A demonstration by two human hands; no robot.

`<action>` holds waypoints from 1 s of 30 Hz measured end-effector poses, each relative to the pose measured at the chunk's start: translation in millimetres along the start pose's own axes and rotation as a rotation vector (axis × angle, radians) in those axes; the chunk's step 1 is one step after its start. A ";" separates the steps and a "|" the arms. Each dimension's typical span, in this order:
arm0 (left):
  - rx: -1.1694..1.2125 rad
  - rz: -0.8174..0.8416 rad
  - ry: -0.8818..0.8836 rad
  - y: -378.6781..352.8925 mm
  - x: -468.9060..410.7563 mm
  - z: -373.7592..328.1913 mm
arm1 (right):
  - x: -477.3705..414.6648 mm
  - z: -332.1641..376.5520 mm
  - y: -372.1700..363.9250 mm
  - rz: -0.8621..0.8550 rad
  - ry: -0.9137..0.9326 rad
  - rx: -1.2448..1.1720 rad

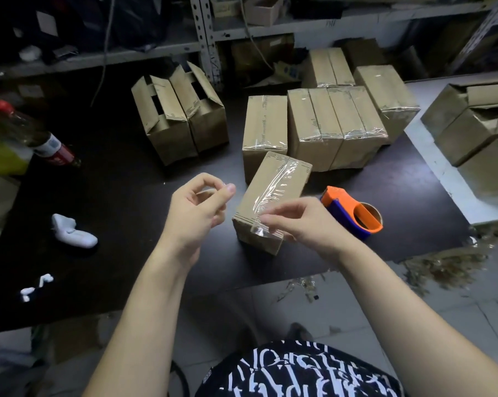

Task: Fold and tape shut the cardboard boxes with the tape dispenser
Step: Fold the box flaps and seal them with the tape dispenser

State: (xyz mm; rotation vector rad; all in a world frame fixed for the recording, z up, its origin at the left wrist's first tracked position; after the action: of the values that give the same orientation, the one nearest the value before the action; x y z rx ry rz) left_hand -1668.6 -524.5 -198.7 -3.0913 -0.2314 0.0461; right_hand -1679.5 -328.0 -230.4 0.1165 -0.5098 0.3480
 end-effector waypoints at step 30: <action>-0.425 -0.023 0.105 27.4 -32.9 94.9 | 2.2 -62.3 26.4 -0.654 -0.201 0.056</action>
State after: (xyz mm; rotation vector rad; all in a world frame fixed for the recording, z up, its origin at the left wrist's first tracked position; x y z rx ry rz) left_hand -1700.2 -552.8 -293.8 -3.4972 -0.3080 -0.1916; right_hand -1658.6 -290.5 -282.7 0.3642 -0.6298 -0.2925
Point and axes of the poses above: each hand's wrist, its own x-axis away from the middle knuckle, its own y-axis out of the back of the hand, z = x × y, the point moved 7 cm from there along -x, towards the middle knuckle, and after that the axes turned 11 degrees about -y, right-handed, at the moved point
